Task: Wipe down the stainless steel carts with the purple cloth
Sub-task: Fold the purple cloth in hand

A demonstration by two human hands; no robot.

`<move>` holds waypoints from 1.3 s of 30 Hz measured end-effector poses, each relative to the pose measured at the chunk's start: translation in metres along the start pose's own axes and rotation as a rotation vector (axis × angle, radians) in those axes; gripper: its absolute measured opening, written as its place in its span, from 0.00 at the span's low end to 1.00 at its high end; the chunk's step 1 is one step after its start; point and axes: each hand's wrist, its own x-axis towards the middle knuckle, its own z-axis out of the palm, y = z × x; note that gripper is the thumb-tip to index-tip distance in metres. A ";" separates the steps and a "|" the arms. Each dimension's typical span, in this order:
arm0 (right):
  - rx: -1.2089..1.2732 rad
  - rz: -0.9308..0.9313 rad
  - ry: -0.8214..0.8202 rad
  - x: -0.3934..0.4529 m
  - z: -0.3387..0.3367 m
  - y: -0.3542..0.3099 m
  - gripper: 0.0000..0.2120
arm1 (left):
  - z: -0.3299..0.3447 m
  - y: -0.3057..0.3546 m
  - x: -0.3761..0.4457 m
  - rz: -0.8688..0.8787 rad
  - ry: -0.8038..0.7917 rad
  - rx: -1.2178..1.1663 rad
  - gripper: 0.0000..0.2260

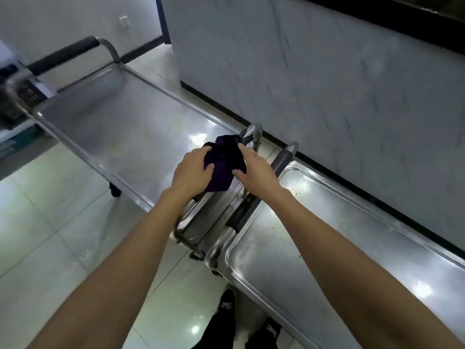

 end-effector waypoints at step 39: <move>0.278 -0.007 0.621 -0.079 -0.119 0.020 0.09 | -0.035 0.159 0.033 0.401 0.076 -0.272 0.04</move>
